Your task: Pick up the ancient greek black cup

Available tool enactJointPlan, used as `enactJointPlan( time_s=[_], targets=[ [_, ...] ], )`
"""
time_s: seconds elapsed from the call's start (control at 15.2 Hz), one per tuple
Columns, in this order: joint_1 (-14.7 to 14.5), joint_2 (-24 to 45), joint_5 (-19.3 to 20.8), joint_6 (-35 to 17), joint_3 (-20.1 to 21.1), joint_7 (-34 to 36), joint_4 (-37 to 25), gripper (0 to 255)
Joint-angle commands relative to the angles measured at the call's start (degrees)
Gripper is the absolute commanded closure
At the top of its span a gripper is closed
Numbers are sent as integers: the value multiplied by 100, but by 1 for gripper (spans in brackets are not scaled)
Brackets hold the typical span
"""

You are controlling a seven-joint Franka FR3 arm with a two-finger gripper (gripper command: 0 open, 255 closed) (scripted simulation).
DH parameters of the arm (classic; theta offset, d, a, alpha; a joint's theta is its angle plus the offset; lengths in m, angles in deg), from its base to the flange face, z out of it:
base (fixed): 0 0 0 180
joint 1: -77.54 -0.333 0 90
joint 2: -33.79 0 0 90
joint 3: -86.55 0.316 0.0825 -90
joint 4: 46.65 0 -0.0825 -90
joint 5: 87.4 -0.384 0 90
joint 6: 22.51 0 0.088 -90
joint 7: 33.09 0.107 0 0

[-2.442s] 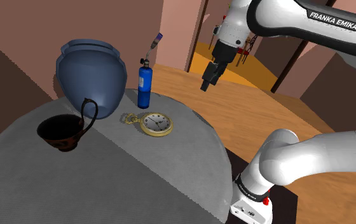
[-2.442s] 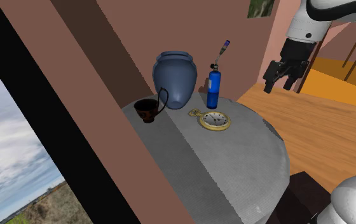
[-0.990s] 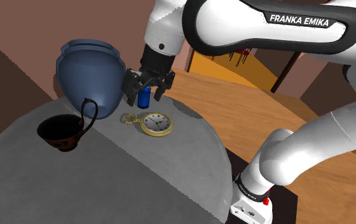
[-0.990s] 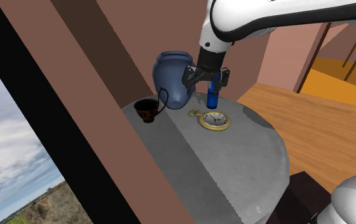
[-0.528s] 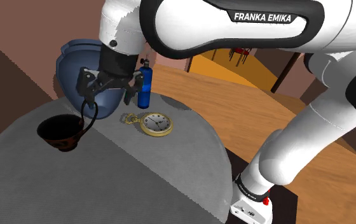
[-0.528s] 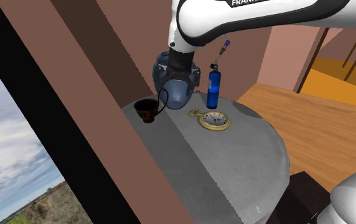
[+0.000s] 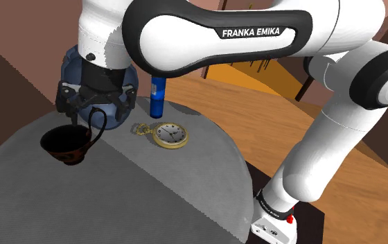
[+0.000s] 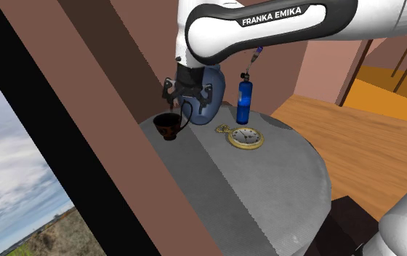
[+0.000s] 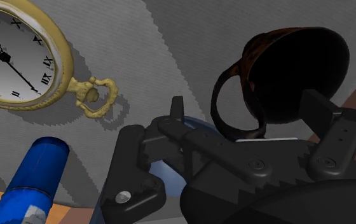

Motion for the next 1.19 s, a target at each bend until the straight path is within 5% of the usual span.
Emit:
enactJointPlan(
  time_s=[0.0, 0.2, 0.26, 1.12],
  targets=[
    [2, -6, 1, -161, -2, 11, 161, 0],
    [3, 0, 10, -281, -3, 20, 277, 0],
    [4, -3, 8, -287, -3, 20, 285, 255],
    [-1, -7, -5, 25, 2, 1, -24, 255]
  ],
)
